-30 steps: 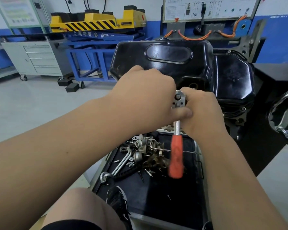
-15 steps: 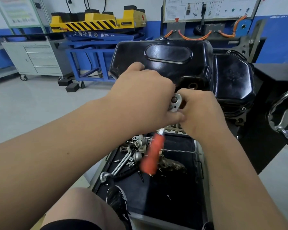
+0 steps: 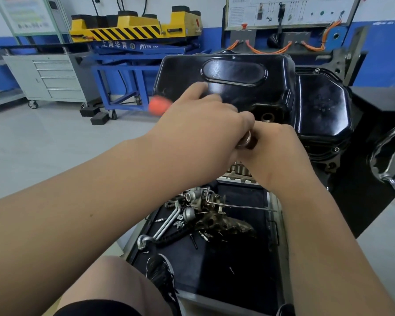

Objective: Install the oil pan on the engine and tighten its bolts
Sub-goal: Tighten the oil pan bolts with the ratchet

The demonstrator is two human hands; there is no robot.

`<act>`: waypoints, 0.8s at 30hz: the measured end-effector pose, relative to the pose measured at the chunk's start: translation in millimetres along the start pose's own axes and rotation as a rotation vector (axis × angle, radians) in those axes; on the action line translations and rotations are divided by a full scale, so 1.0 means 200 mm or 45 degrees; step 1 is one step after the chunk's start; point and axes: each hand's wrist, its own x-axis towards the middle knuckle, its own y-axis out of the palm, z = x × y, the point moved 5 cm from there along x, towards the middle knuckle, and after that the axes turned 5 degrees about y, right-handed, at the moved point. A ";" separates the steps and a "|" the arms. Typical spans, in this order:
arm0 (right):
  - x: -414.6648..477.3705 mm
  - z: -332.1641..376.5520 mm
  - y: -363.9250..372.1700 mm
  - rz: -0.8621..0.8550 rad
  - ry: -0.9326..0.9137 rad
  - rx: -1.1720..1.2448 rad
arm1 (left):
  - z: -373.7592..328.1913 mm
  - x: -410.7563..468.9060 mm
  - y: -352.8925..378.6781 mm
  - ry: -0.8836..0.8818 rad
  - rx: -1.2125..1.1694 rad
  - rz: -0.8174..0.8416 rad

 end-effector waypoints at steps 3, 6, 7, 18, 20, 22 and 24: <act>-0.01 0.02 0.02 0.007 -0.035 -0.089 | 0.01 -0.02 0.02 -0.155 -0.046 0.038; -0.02 0.03 0.04 -0.004 -0.030 -0.161 | 0.03 -0.03 0.03 -0.283 -0.046 0.018; -0.02 0.02 0.04 -0.035 -0.009 -0.158 | 0.04 -0.03 0.02 -0.321 -0.085 -0.006; 0.00 0.00 0.02 -0.006 -0.017 0.018 | 0.06 0.00 0.00 -0.042 0.048 0.006; 0.00 -0.01 0.01 -0.046 -0.013 -0.023 | 0.06 0.00 0.00 -0.072 -0.022 0.006; 0.00 0.00 0.01 -0.024 0.002 -0.057 | 0.04 -0.01 0.01 -0.115 -0.073 0.009; -0.01 0.01 0.03 -0.007 -0.004 -0.102 | 0.03 -0.02 0.01 -0.209 -0.099 -0.024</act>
